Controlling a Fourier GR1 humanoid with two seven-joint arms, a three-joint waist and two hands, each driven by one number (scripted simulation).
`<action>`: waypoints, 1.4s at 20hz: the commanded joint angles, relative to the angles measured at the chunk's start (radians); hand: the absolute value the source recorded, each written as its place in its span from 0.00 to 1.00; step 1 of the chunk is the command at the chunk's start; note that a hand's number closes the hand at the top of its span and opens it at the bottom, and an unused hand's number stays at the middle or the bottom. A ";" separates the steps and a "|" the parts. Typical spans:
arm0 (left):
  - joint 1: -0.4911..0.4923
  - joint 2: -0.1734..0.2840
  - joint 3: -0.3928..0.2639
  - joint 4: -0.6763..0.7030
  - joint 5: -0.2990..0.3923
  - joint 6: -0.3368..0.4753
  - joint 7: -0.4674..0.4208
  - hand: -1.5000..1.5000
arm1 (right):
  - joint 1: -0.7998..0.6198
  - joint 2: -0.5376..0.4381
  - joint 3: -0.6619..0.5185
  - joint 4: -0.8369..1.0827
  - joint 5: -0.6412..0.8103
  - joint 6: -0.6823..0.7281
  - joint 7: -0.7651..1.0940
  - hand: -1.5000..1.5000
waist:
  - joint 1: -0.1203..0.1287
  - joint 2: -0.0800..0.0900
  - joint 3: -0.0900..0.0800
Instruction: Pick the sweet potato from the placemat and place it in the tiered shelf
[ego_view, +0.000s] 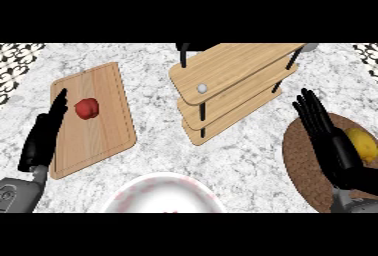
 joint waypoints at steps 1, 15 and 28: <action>0.030 -0.005 0.031 -0.012 0.027 -0.020 0.004 0.50 | -0.017 -0.045 -0.089 0.049 -0.043 0.061 -0.049 1.00 | -0.025 0.024 -0.029; 0.099 -0.193 0.033 0.061 0.275 -0.164 0.032 0.50 | -0.103 -0.540 -0.398 0.793 -0.054 0.520 -0.219 0.00 | 0.004 0.042 -0.025; 0.143 -0.191 0.051 0.012 0.258 -0.174 0.058 0.50 | -0.295 -0.655 -0.224 0.757 0.109 0.790 -0.145 0.00 | -0.012 0.025 -0.030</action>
